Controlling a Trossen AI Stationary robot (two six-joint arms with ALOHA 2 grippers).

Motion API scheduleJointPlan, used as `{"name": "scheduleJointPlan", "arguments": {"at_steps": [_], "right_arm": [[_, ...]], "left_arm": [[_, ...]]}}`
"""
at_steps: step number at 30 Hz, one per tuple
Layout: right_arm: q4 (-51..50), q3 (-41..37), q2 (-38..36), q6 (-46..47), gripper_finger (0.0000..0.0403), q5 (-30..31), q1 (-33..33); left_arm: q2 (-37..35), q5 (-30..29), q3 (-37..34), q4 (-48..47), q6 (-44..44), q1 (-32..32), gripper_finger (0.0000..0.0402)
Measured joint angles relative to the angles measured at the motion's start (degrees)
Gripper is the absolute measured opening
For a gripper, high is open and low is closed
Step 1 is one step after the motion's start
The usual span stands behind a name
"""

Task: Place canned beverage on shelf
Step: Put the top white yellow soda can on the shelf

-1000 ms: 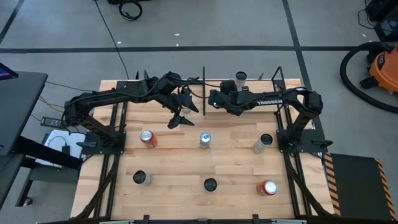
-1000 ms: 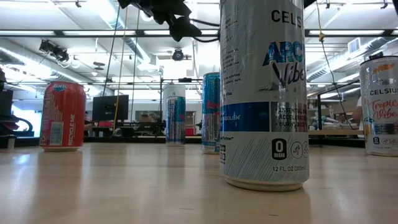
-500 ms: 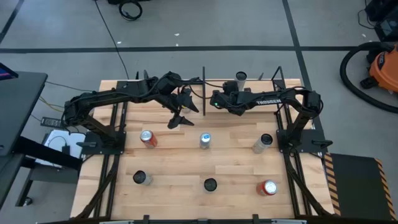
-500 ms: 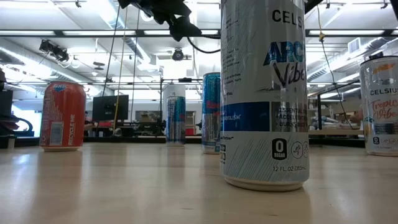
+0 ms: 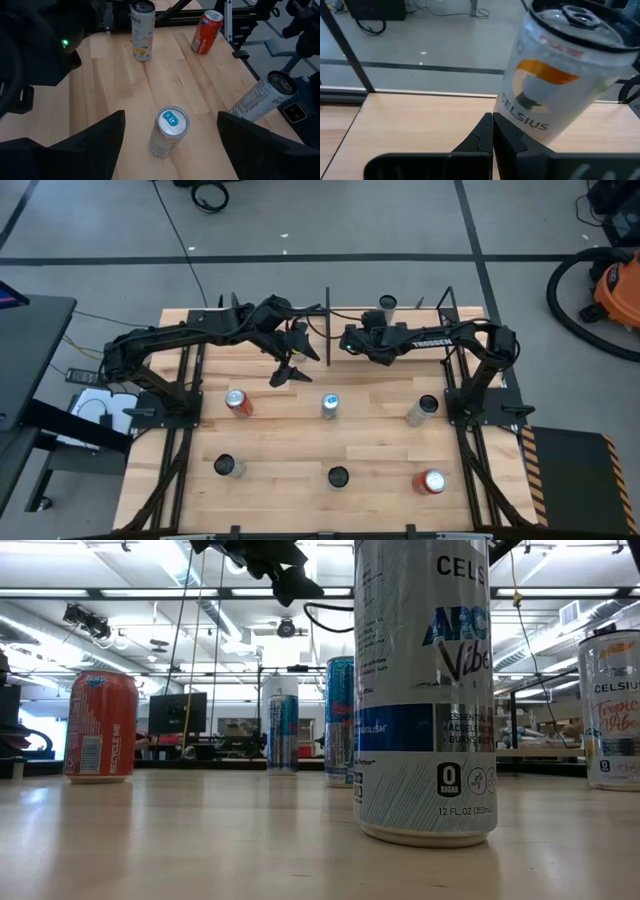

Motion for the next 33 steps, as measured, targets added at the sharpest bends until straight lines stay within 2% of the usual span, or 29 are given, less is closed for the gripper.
{"name": "scheduleJointPlan", "arguments": {"at_steps": [21,24,29,33], "right_arm": [[-17.3,0.0,0.0,15.1,0.0008,0.7,-0.2],[-13.7,0.0,-0.1,12.8,0.0008,0.6,0.8],[0.2,0.0,-0.1,2.0,0.0008,0.1,1.9],[8.7,0.0,-0.1,-4.7,0.0007,0.0,0.3]], "left_arm": [[0.0,0.0,0.0,0.0,0.0,0.0,0.0318],[0.0,0.0,0.0,0.0,0.0,0.0,0.0318],[0.0,0.0,0.0,0.0,-0.1,0.0,0.0318],[0.0,0.0,0.0,0.0,-0.3,0.0,0.0318]]}}
